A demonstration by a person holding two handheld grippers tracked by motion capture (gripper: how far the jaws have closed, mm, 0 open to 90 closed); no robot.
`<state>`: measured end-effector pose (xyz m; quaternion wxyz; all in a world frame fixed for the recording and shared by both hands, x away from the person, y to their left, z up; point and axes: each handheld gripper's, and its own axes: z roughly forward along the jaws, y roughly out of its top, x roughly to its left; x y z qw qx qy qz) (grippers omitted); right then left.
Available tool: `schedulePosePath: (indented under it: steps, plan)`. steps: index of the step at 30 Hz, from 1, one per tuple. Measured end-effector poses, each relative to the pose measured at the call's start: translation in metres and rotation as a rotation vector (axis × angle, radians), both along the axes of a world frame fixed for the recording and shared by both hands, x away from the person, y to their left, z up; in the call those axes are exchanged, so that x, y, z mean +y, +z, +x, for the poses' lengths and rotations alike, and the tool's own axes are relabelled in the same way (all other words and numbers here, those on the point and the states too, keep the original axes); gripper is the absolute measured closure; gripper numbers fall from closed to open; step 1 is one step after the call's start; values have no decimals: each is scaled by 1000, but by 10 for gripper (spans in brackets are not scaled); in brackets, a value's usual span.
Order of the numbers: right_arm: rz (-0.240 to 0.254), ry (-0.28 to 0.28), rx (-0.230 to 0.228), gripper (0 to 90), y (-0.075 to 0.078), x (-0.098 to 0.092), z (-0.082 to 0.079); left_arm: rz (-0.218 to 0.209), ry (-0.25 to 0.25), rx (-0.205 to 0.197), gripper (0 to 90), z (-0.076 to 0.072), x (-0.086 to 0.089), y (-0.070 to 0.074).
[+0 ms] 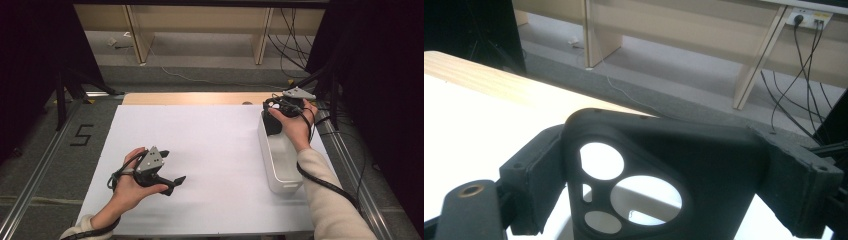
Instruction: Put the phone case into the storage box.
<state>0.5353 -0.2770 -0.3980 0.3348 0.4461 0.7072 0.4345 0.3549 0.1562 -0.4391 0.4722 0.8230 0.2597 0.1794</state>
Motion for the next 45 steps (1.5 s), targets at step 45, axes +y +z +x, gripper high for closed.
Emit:
schedulePosePath:
  steps: [45]
  plan:
    - [-8, -80, 4, 4, -7, 5, 23, -4, -1, -2, 10, 0, 1, 1]
